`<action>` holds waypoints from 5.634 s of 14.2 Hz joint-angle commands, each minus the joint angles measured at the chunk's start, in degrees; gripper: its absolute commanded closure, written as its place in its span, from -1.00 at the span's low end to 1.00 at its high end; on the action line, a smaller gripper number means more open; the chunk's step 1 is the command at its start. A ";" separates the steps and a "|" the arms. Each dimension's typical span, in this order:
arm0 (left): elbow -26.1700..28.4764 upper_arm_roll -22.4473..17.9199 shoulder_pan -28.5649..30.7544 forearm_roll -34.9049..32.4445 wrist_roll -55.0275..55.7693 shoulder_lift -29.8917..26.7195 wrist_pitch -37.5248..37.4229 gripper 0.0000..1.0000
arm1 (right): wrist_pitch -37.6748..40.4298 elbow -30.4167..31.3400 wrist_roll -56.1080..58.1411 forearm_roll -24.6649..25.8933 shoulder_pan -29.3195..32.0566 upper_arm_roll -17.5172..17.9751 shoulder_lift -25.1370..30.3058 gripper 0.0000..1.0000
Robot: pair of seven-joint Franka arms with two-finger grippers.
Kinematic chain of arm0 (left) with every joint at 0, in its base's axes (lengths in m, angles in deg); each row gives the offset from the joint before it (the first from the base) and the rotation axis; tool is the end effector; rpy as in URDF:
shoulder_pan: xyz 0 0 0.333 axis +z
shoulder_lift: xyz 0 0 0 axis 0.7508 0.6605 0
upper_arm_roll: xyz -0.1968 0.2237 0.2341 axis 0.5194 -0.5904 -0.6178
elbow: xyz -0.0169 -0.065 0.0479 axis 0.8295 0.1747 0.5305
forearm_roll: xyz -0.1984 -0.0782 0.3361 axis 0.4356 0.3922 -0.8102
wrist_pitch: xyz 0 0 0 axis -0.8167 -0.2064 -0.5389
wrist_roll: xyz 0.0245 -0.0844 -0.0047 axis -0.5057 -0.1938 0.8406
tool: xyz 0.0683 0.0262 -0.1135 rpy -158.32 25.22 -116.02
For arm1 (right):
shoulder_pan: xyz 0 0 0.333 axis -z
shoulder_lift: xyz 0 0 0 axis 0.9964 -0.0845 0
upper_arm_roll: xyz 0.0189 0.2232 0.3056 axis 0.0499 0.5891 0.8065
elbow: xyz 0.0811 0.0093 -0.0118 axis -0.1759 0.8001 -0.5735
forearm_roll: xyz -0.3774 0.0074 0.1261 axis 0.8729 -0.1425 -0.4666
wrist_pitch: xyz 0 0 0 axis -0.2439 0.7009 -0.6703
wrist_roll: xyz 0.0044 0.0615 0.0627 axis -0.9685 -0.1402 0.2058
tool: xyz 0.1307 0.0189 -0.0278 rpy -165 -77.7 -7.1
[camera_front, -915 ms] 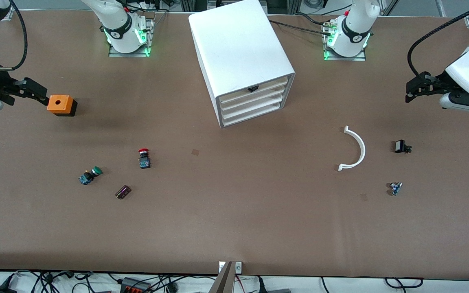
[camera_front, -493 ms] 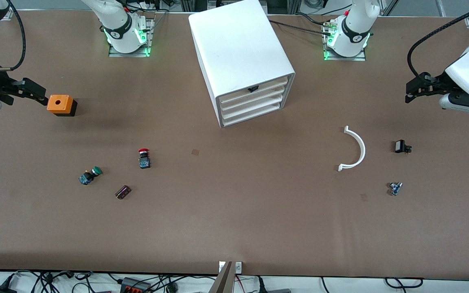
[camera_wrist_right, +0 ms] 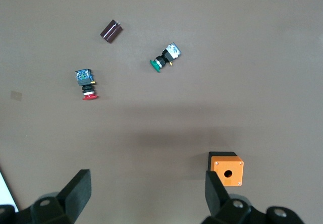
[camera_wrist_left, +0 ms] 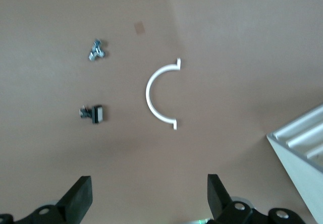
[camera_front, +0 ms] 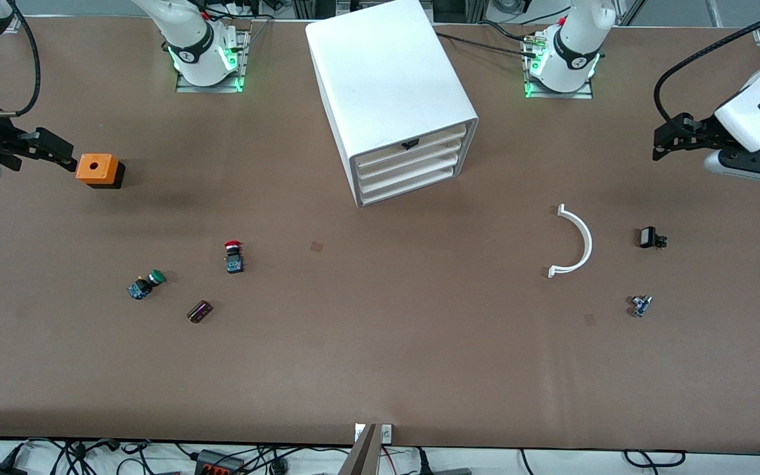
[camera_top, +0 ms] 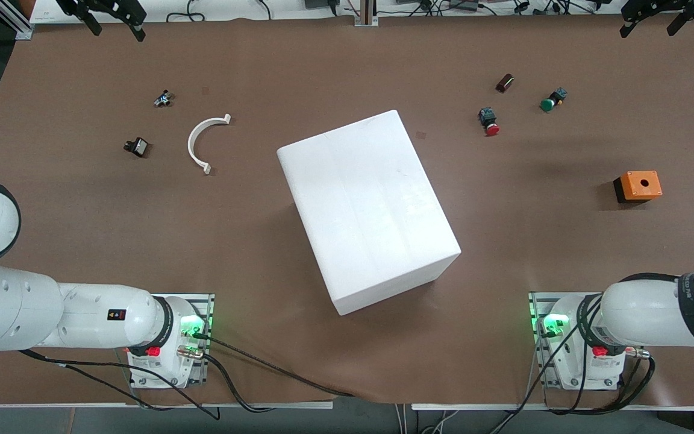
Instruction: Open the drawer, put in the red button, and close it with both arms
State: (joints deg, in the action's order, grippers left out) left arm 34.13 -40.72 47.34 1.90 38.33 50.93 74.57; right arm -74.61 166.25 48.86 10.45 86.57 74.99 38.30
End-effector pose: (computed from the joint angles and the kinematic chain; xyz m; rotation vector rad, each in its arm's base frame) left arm 0.5409 -0.0283 0.6271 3.1196 -0.2968 -0.1848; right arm 0.5503 -0.0264 0.5995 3.1153 0.0068 -0.0384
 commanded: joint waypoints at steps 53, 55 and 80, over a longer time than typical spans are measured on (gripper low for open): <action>7.08 0.41 -6.15 70.80 -49.90 44.95 6.22 0.08 | -9.60 -29.48 0.76 -4.06 -15.92 1.39 -43.63 1.00; 5.23 -0.73 -5.37 69.83 -49.90 44.25 6.04 -1.00 | -6.43 -34.85 0.67 -4.32 -17.23 1.48 -43.72 1.00; -14.29 -1.27 -1.14 -0.67 -6.56 29.83 -3.80 -1.00 | -15.29 -42.17 -23.32 -4.50 -49.14 1.92 -49.34 1.00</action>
State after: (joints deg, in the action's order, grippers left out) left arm 20.29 -42.40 46.39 2.89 30.77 80.82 70.76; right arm -89.40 125.20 26.34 6.54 38.36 77.19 -9.83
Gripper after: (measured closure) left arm 0.000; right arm 0.595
